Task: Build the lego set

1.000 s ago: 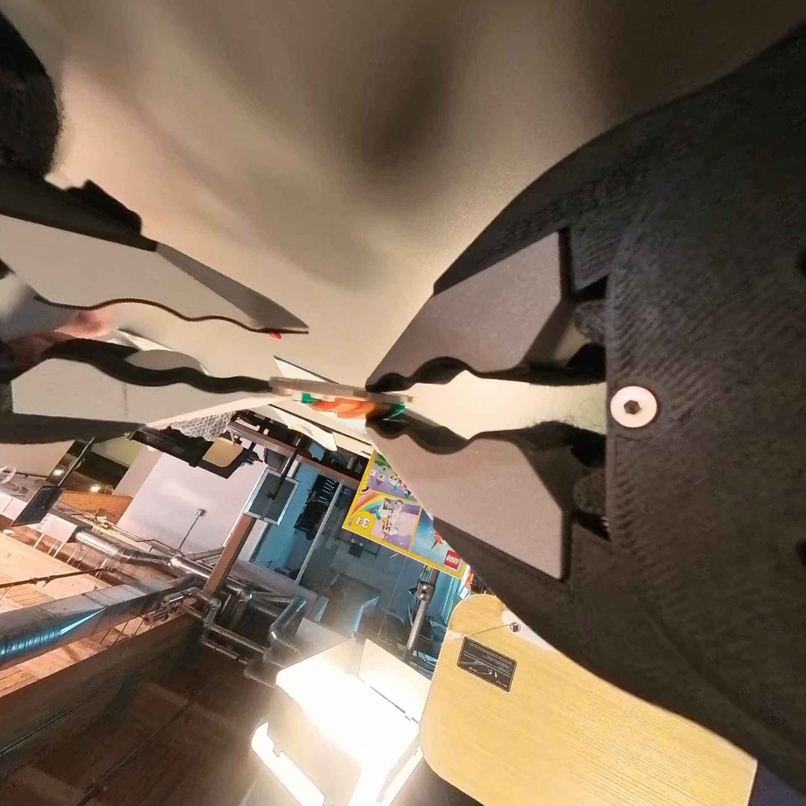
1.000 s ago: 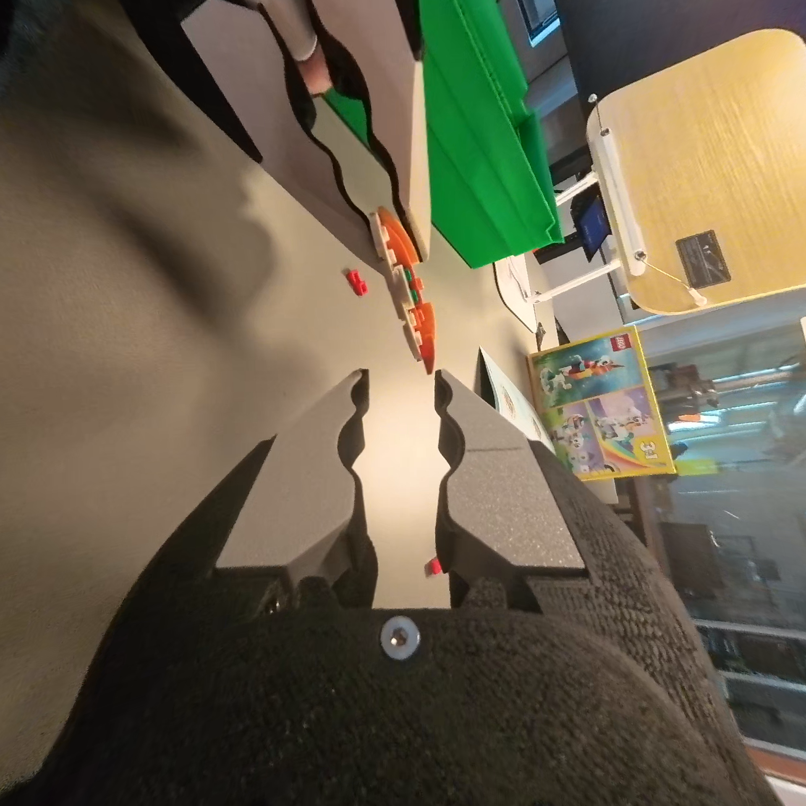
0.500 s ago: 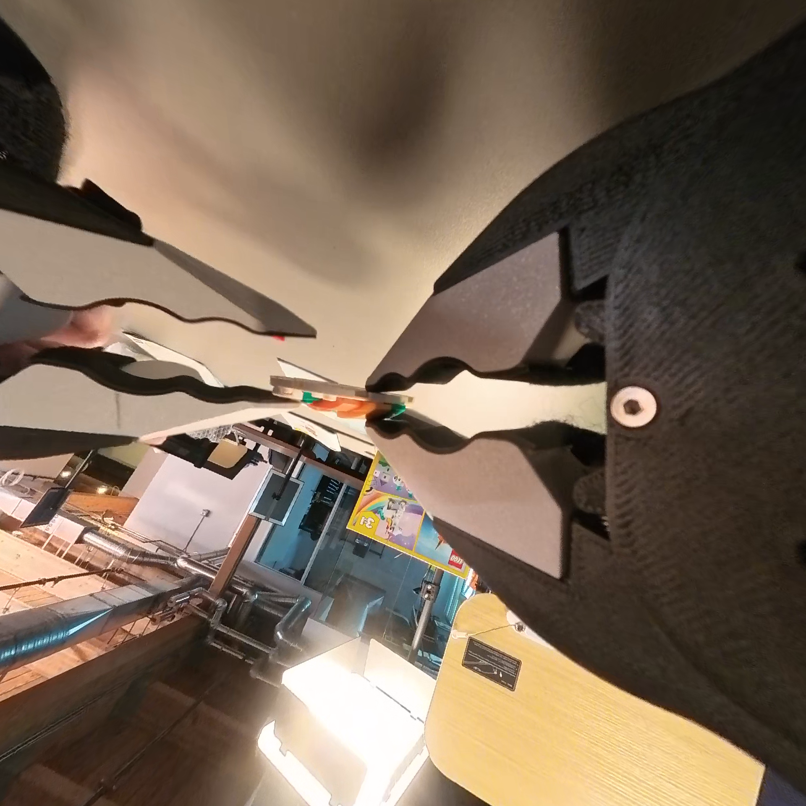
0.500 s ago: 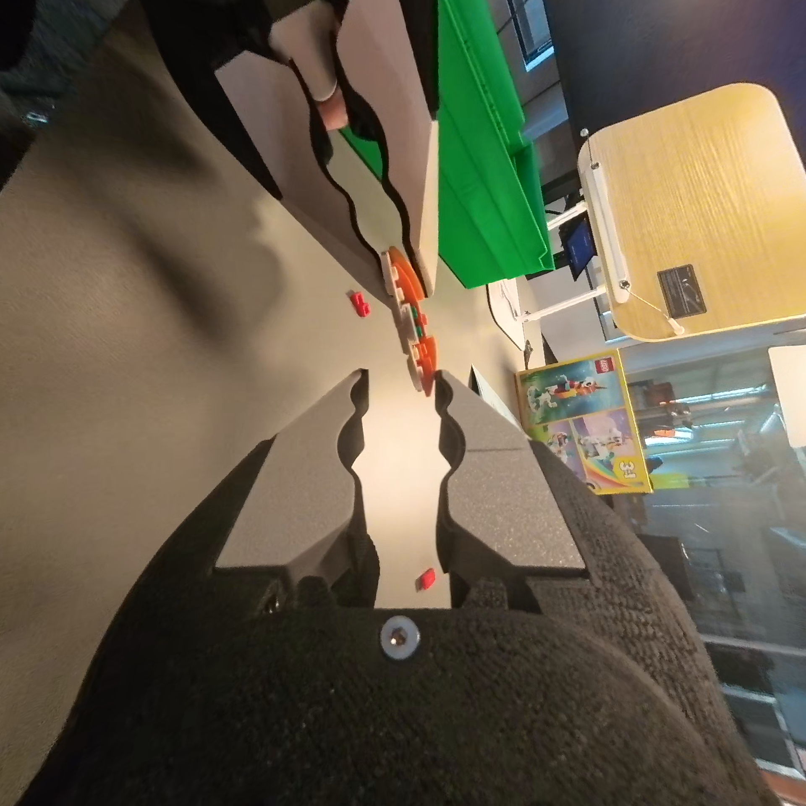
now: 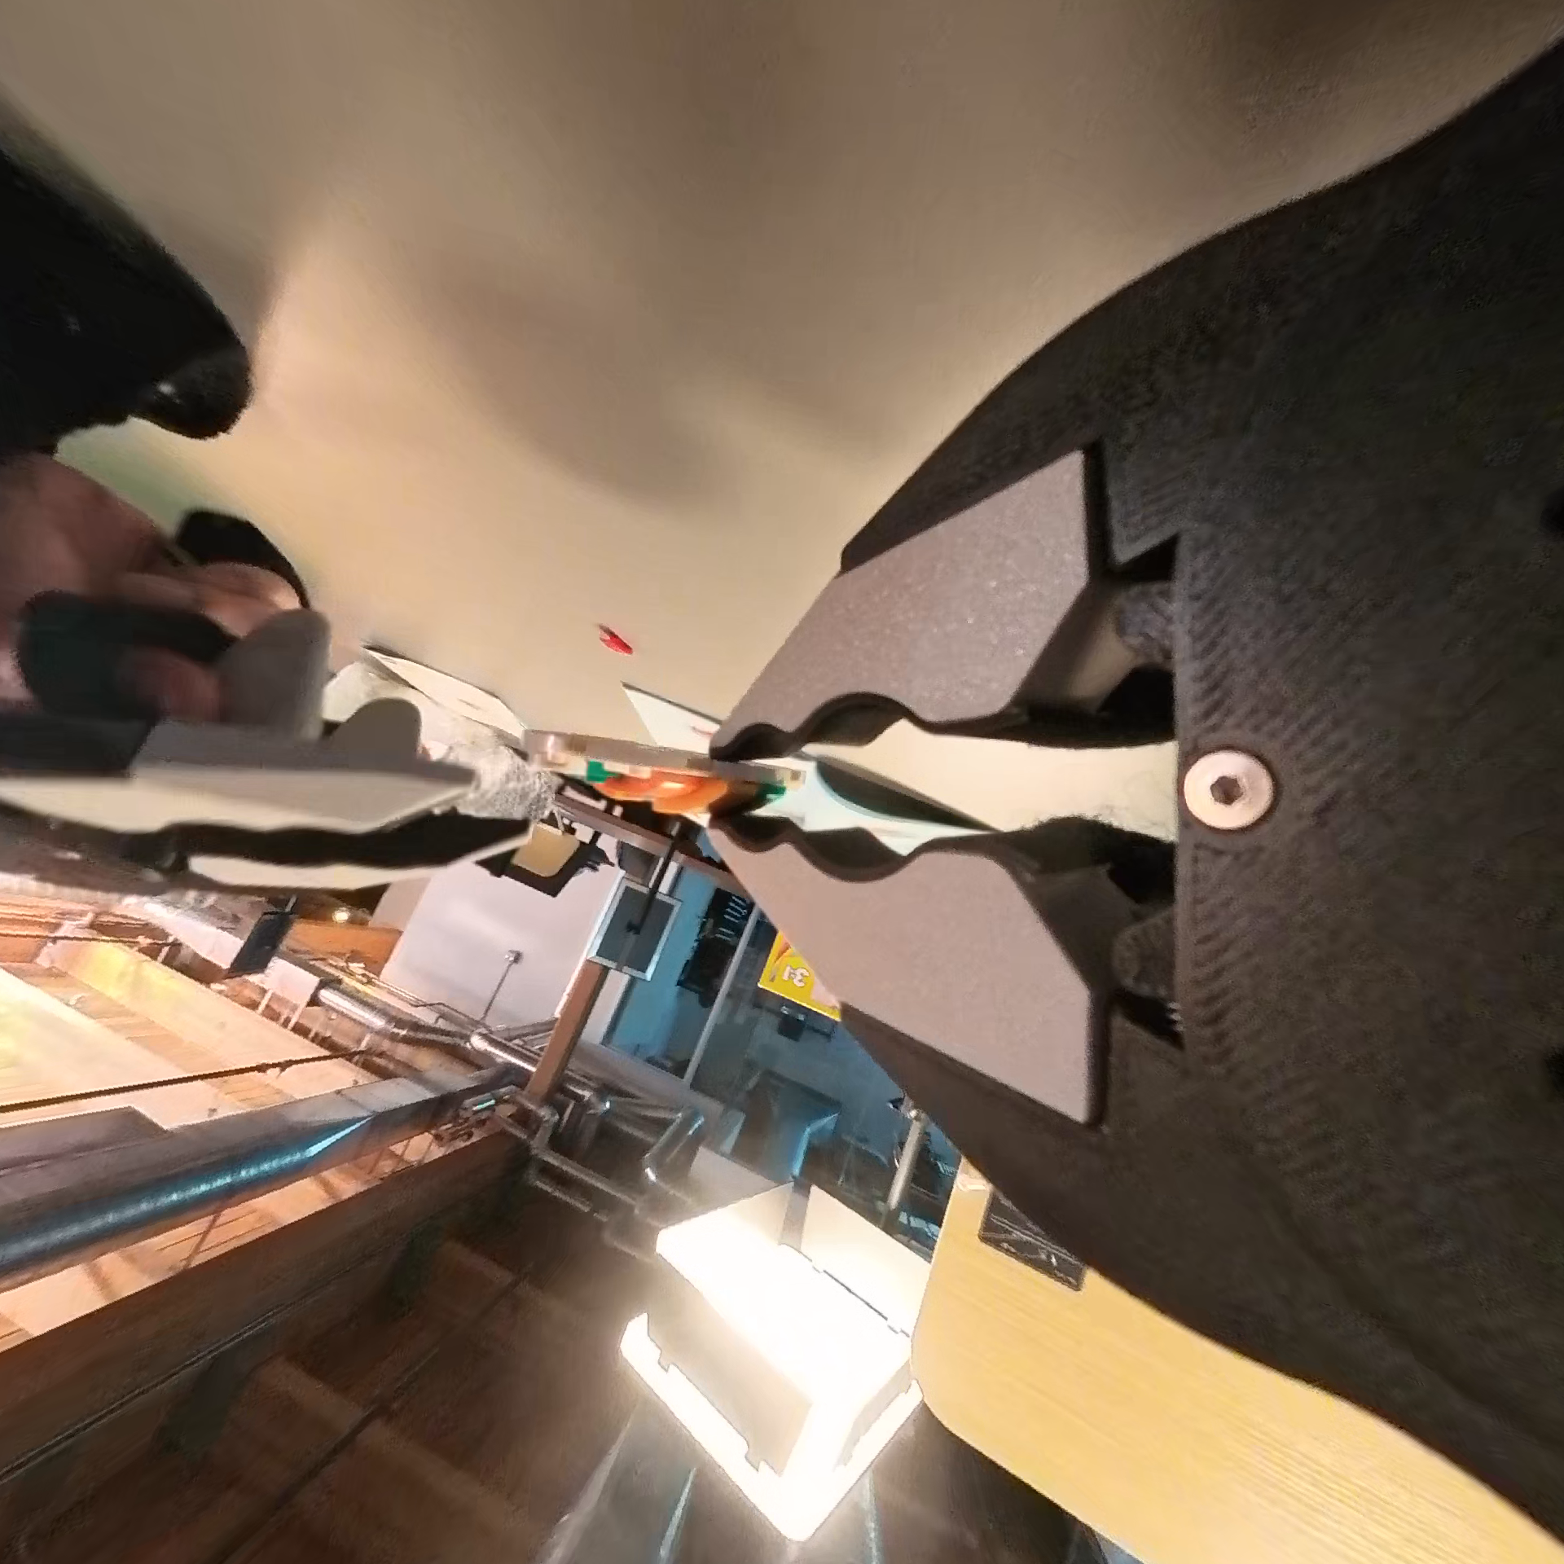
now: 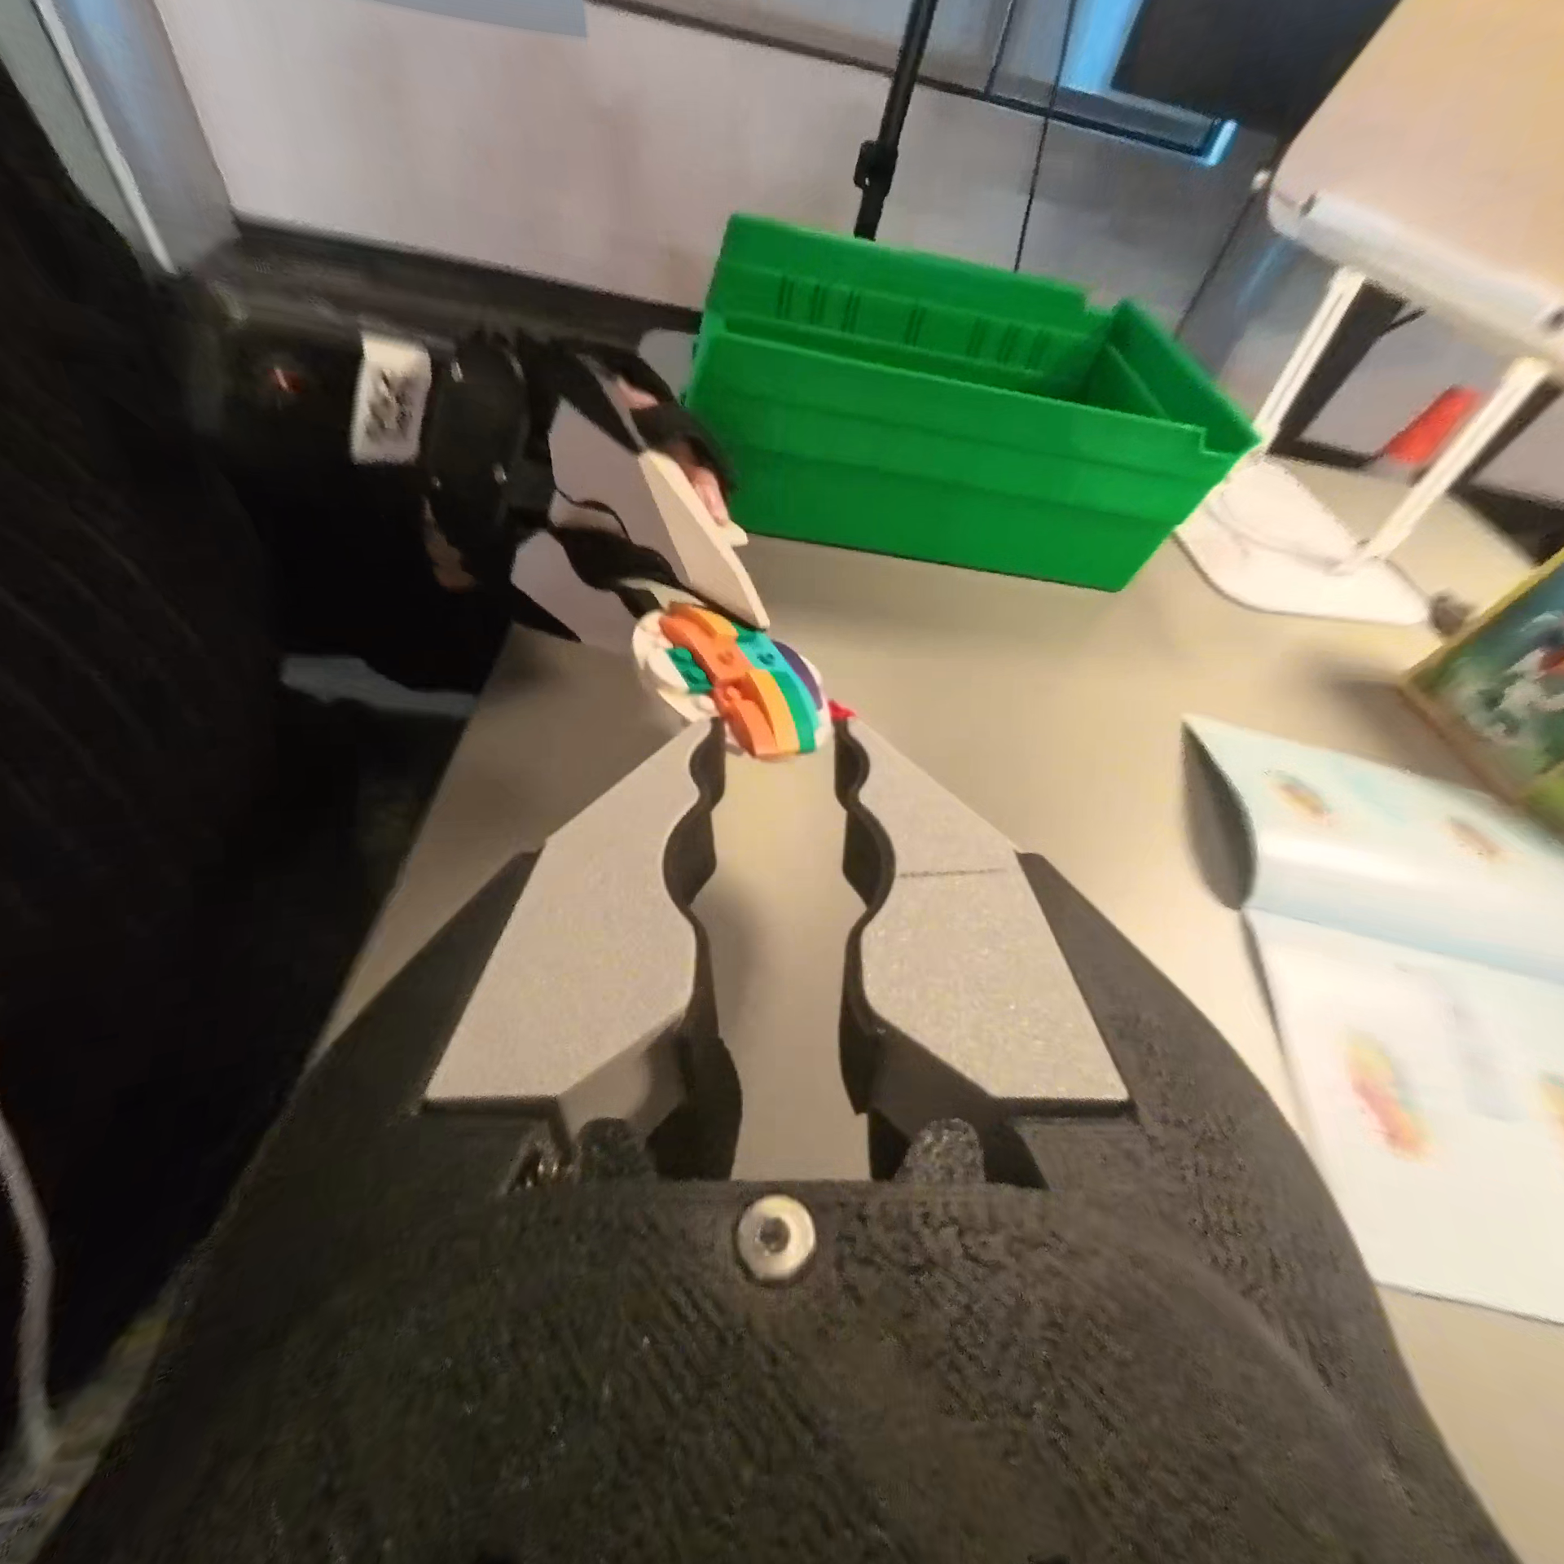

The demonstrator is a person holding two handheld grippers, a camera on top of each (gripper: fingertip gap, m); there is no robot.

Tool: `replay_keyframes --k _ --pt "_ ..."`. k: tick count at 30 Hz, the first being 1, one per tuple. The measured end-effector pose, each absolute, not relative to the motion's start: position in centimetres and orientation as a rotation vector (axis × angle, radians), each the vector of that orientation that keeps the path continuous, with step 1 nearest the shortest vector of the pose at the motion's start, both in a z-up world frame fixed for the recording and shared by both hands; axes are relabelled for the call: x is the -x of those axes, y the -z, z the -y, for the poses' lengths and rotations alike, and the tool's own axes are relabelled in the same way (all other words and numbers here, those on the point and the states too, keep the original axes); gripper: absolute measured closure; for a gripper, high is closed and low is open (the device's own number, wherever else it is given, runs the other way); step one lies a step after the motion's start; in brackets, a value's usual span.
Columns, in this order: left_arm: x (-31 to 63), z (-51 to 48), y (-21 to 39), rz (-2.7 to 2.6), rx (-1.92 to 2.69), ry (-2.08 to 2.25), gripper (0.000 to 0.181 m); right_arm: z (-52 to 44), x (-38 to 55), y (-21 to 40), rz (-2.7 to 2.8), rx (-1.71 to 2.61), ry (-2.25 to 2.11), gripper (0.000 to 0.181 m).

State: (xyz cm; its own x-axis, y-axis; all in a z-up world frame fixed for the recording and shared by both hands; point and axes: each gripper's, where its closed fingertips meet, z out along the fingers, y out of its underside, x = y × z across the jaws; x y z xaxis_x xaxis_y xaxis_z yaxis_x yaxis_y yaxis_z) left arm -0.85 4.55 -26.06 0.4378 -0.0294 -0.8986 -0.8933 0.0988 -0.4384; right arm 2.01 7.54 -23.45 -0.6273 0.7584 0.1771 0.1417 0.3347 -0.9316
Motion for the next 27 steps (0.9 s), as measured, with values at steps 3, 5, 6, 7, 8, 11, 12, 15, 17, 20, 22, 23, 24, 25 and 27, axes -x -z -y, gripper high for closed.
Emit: replay_keyframes --k 3,5,6,7,8,11,12,15,17,20,22,23,24,25,27 --pt "0.7 -4.5 26.0 -0.924 1.317 -0.773 0.17 -7.7 -2.1 24.8 2.04 0.561 -0.978 0.16" --pt "0.6 -4.4 26.0 -0.925 1.317 -0.762 0.17 -7.6 -2.0 25.3 2.049 0.416 -0.778 0.163" --pt "0.6 -4.5 26.1 -0.927 1.32 -0.758 0.17 -7.5 -2.0 25.4 2.049 0.365 -0.702 0.165" --pt "0.6 -4.5 26.2 -0.931 1.323 -0.755 0.17 -7.4 -2.0 25.6 2.054 0.321 -0.642 0.167" --pt "0.5 -4.5 26.2 -0.935 1.324 -0.755 0.17 -7.2 -2.0 25.7 2.058 0.279 -0.599 0.169" --pt "0.5 -4.5 26.3 -0.945 1.327 -0.757 0.169 -6.9 -1.9 25.9 2.057 0.206 -0.513 0.173" --pt "0.5 -4.5 26.4 -0.946 1.327 -0.758 0.169 -7.0 -1.9 26.1 2.063 0.189 -0.481 0.174" --pt "0.4 -4.6 26.5 -0.953 1.335 -0.75 0.169 -7.2 -1.8 26.5 2.066 0.137 -0.416 0.181" --pt "0.4 -4.6 26.5 -0.958 1.334 -0.75 0.169 -7.2 -1.9 26.6 2.072 0.126 -0.4 0.181" --pt "0.4 -4.6 26.6 -0.959 1.335 -0.748 0.169 -7.2 -1.8 26.3 2.06 0.123 -0.386 0.181" --pt "0.4 -4.6 26.6 -0.959 1.337 -0.748 0.169 -7.3 -1.7 26.2 2.057 0.122 -0.368 0.181" --pt "0.4 -4.6 26.6 -0.959 1.337 -0.749 0.169 -7.3 -1.7 26.2 2.06 0.121 -0.361 0.181" --pt "0.5 -4.6 26.6 -0.959 1.339 -0.75 0.169 -7.3 -1.6 26.3 2.064 0.121 -0.351 0.181" --pt "0.5 -4.6 26.6 -0.959 1.34 -0.751 0.169 -7.3 -1.6 26.4 2.068 0.118 -0.343 0.181" --pt "0.5 -4.7 26.6 -0.959 1.34 -0.752 0.169 -7.3 -1.6 26.4 2.071 0.127 -0.35 0.181"
